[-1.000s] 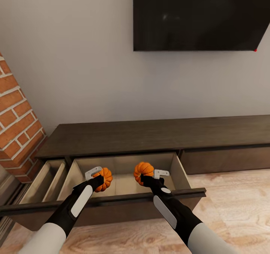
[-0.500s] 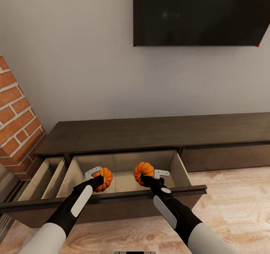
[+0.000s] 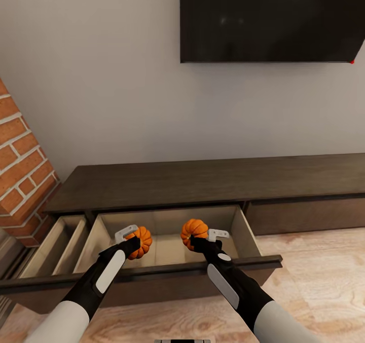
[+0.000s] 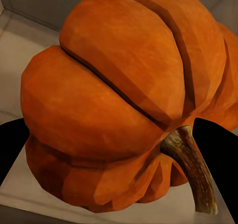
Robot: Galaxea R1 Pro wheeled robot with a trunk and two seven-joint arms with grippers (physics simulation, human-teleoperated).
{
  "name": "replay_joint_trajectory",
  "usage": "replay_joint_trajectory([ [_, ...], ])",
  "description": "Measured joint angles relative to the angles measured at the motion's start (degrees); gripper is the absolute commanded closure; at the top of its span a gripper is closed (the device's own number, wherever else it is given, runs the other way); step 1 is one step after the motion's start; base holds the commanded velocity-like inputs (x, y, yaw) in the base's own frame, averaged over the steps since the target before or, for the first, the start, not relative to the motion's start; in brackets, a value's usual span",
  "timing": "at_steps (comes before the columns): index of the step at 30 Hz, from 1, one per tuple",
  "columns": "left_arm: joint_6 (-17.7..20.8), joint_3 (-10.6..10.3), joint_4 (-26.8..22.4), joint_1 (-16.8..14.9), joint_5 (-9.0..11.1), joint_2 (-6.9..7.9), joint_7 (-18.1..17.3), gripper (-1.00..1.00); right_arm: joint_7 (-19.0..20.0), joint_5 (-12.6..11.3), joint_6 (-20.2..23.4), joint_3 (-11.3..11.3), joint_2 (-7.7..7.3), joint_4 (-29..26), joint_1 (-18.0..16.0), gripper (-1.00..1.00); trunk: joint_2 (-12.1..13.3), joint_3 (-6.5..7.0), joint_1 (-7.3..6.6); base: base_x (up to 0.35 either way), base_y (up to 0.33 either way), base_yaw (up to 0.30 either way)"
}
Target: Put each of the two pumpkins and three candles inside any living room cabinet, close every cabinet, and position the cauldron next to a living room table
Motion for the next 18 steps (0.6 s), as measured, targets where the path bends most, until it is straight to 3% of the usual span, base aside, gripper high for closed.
replay_joint_trajectory([
  [6, 0.0, 0.0, 0.0, 0.0, -0.1, 0.00, 0.0, 1.00, 0.0, 0.0, 0.0, 0.0, 0.00, 0.0, 0.0, 1.00, 0.0, 0.00, 0.01, 0.010, 0.000, 0.000],
  [14, 0.0, 0.0, 0.0, 0.0, 0.0, 0.00, 0.0, 1.00, 0.0, -0.1, -0.1, 0.0, 0.00, 0.0, 0.0, 1.00, -0.1, -1.77, 0.22, 0.000, 0.000, 0.000],
  [18, 0.0, 0.0, 0.0, 0.0, 0.0, 0.00, 0.0, 1.00, 0.0, -0.1, -0.1, 0.0, 0.00, 0.0, 0.0, 1.00, -0.1, -1.99, 0.24, 0.000, 0.000, 0.000],
])
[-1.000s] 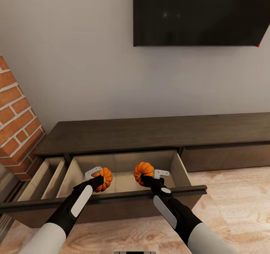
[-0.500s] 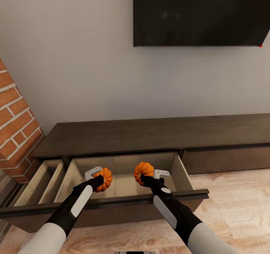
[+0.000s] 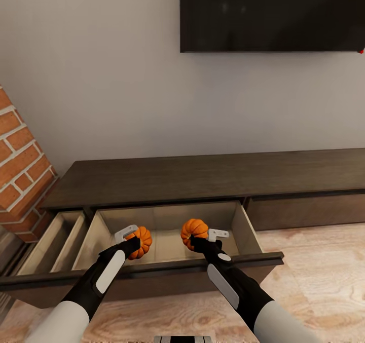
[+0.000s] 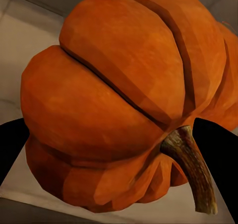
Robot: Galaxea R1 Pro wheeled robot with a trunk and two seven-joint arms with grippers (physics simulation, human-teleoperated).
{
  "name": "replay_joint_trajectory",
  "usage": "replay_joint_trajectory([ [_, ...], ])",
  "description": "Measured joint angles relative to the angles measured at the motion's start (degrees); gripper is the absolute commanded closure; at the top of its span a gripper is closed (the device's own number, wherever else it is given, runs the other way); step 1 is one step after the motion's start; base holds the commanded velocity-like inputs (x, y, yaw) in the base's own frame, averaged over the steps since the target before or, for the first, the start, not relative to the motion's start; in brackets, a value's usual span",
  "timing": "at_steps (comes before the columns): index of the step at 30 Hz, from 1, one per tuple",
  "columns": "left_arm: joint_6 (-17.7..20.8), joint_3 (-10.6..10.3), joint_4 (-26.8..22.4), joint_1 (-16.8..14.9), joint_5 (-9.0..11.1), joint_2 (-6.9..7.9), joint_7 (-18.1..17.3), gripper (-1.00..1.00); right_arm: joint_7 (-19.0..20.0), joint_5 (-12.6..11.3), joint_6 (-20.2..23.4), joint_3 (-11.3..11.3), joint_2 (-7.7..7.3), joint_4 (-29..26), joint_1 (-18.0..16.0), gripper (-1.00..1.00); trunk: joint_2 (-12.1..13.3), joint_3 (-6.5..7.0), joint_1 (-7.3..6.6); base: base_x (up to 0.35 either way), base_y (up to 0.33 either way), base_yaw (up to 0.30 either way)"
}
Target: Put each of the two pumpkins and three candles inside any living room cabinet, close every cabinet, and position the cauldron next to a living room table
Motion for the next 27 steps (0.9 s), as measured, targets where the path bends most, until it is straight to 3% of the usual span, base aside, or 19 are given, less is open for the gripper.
replay_joint_trajectory([
  [10, 0.0, -0.1, 0.0, 0.0, 0.1, 0.00, 0.0, 1.00, 0.0, 0.6, 0.0, 0.0, 0.00, -1.3, -0.1, 1.00, -0.1, -1.32, 0.14, 0.000, 0.000, 0.000],
  [23, 0.0, 0.0, 0.0, 0.0, 0.2, 0.00, 0.0, 1.00, 0.0, 0.6, 0.0, 0.0, 0.00, -1.3, -0.1, 1.00, -0.1, -1.32, 0.14, 0.000, 0.000, 0.000],
  [24, 0.0, 0.0, 0.0, 0.0, 0.2, 0.00, 0.0, 1.00, 0.0, 0.6, 0.0, 0.0, 0.00, -1.3, -0.1, -1.00, -0.1, -1.32, 0.14, 0.000, 0.000, 0.000],
  [27, 0.0, 0.0, 0.0, 0.0, 0.2, 0.00, 0.0, 1.00, 0.1, 0.6, 0.0, 0.0, 0.00, -1.3, -0.1, -1.00, -0.1, -1.32, 0.14, 0.000, 0.000, 0.000],
])
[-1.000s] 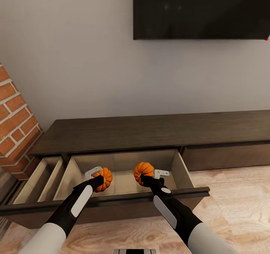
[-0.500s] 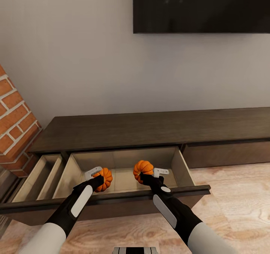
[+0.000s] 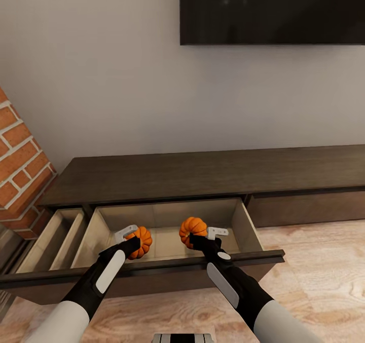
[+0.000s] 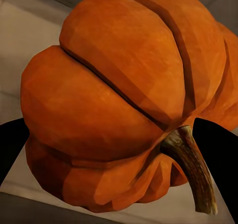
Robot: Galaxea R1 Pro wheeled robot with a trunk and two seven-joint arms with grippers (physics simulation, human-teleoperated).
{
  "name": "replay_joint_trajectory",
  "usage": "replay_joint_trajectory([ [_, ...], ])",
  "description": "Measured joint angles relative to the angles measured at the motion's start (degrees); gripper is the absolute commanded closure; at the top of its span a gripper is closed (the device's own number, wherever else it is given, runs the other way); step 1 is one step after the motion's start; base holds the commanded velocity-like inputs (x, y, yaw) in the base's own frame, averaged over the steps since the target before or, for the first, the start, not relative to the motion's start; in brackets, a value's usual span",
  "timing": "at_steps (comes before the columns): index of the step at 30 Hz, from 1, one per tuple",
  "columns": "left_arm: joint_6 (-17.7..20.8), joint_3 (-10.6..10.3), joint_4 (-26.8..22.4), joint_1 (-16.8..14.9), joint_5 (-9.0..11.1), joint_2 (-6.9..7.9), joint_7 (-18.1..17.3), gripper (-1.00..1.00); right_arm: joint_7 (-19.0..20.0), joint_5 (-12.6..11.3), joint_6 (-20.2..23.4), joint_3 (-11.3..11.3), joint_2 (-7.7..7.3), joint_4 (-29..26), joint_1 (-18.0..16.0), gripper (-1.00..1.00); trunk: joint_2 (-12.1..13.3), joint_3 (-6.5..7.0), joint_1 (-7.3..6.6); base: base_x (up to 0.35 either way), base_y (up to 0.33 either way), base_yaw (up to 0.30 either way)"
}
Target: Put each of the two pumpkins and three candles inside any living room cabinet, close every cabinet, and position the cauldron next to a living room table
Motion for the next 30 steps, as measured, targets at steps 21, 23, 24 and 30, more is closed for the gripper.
replay_joint_trajectory([
  [21, 0.1, 0.1, -0.6, 0.0, 0.0, 0.08, 0.0, -1.00, 0.0, -0.1, 0.0, 0.0, 0.02, 0.6, 0.0, -1.00, 0.0, 0.44, -0.05, 0.000, 0.000, 0.000],
  [23, 0.2, 0.2, -0.6, 0.0, 0.2, 0.08, -0.1, -1.00, 0.0, -0.2, 0.0, 0.0, 0.02, 1.2, 0.0, -1.00, 0.1, 0.88, -0.10, 0.000, 0.000, 0.000],
  [24, 0.3, 0.3, -0.6, 0.0, 0.2, 0.09, -0.1, -1.00, 0.0, -0.5, 0.0, 0.0, 0.01, 1.3, 0.0, -1.00, 0.1, 1.09, -0.12, 0.000, 0.000, 0.000],
  [30, 1.3, 0.6, -0.5, 0.0, 0.8, 0.09, -0.1, -1.00, 0.0, -0.5, 0.3, -0.1, 0.01, 1.3, 0.0, -1.00, 0.1, 2.42, -0.28, 0.000, 0.000, 0.000],
])
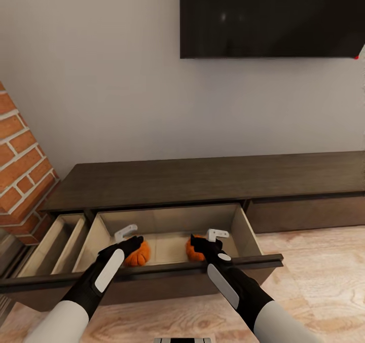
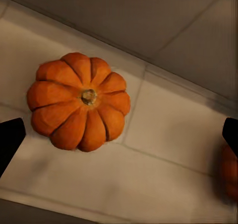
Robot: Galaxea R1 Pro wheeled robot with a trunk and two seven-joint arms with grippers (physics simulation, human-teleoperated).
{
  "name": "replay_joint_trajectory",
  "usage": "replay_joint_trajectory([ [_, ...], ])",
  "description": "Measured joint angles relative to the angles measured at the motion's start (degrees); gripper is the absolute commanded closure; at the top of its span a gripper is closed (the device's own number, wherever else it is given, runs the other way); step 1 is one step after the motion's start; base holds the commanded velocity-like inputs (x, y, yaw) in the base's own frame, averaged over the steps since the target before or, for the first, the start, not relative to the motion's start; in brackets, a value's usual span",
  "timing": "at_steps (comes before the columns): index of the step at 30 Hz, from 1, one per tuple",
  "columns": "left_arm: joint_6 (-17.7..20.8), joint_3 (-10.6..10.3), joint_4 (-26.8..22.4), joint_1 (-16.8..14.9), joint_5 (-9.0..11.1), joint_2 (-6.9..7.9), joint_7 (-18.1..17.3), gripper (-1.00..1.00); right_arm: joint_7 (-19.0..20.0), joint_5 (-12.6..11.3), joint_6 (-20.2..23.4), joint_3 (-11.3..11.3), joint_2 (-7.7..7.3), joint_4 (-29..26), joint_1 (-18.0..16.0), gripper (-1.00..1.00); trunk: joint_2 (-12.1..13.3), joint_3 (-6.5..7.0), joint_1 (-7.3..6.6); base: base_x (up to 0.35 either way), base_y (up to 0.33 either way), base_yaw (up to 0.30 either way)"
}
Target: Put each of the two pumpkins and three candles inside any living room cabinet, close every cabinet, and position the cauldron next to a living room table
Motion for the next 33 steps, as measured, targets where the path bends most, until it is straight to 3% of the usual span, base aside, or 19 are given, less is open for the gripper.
replay_joint_trajectory([
  [7, 2.7, 0.0, -0.2, 0.0, 0.5, -0.09, 5.6, -1.00, -0.2, -0.1, 1.1, -0.1, 0.00, 0.0, 0.0, -1.00, 0.1, 1.55, -0.18, 0.000, 0.000, 0.000],
  [9, 3.1, 0.0, -0.3, 0.0, 0.8, -0.09, 6.0, -1.00, -0.3, -0.1, 2.1, -0.1, 0.00, -0.1, 0.0, -1.00, 0.9, 1.91, -0.61, 0.000, 0.000, 0.000],
  [11, 5.9, 0.1, -1.6, 0.0, 1.3, -0.05, 6.2, -1.00, -0.5, -0.1, 3.1, -0.1, 0.00, -0.1, 0.0, -1.00, 1.7, 2.27, -1.05, 0.000, 0.000, 0.000],
  [14, 12.3, 1.8, -5.7, 0.0, 2.0, 0.04, 6.3, -1.00, -0.6, -0.1, 3.6, -0.2, -0.06, -0.2, 0.0, -1.00, 2.9, 2.81, -1.70, -0.079, 0.000, 0.000],
  [17, 15.0, 4.4, -8.2, 0.0, 2.3, 0.08, 6.4, -1.00, -0.6, -0.1, 4.1, -0.2, -0.08, -0.3, 0.0, -1.00, 4.1, 3.35, -2.36, -0.099, 0.000, 0.000],
  [24, 15.8, 5.5, -8.9, 0.0, 2.5, 0.10, 7.0, -1.00, -0.6, -0.2, 5.3, -0.4, -0.09, -0.6, 0.0, -1.00, 6.9, 4.61, -3.91, -0.022, 0.000, 0.000],
  [33, 15.9, 5.9, -9.0, 0.0, 3.7, 0.19, 10.8, -1.00, -0.5, -0.4, 5.4, -0.6, -0.32, -1.4, 0.0, -1.00, 10.5, 6.22, -5.88, -0.153, 0.000, 0.000],
])
